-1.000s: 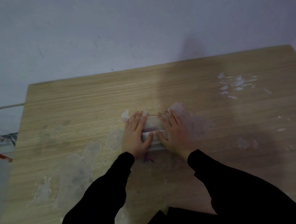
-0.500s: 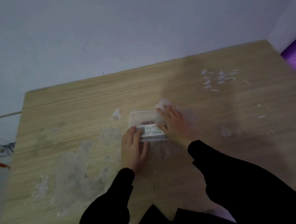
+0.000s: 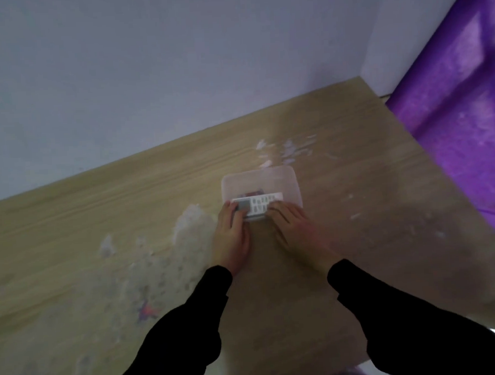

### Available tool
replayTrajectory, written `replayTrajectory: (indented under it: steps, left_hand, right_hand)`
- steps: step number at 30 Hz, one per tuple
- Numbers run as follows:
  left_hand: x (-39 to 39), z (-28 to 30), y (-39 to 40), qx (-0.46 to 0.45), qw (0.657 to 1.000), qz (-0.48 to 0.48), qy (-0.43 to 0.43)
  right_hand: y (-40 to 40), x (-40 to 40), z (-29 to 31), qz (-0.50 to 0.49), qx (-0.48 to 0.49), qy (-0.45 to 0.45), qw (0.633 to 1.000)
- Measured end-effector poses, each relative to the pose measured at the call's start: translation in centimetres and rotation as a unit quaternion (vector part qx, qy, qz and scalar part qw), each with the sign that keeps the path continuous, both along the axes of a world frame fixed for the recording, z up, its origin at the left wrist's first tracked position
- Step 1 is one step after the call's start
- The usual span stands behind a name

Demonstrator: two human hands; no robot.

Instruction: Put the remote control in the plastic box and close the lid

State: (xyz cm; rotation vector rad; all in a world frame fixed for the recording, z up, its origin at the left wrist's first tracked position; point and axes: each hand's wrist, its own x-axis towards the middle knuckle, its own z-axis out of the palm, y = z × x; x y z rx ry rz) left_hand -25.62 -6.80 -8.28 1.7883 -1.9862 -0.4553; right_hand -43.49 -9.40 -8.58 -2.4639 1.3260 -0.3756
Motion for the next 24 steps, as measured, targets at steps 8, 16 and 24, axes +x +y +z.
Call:
replayTrajectory:
  steps: [8, 16, 24]
  left_hand:
    - [-12.3, 0.8, -11.3, 0.024, 0.985, -0.096, -0.141]
    - [-19.5, 1.5, -21.4, 0.079, 0.974, -0.131, -0.168]
    - [-21.9, 3.3, -27.1, 0.160, 0.947, -0.190, -0.204]
  right_hand:
    - [-10.9, -12.4, 0.0, -0.137, 0.014, 0.083, 0.987]
    - [-20.7, -17.4, 0.4, -0.247, 0.045, 0.096, 0.963]
    - [-25.8, -20.6, 1.4, -0.230, 0.140, 0.122, 0.955]
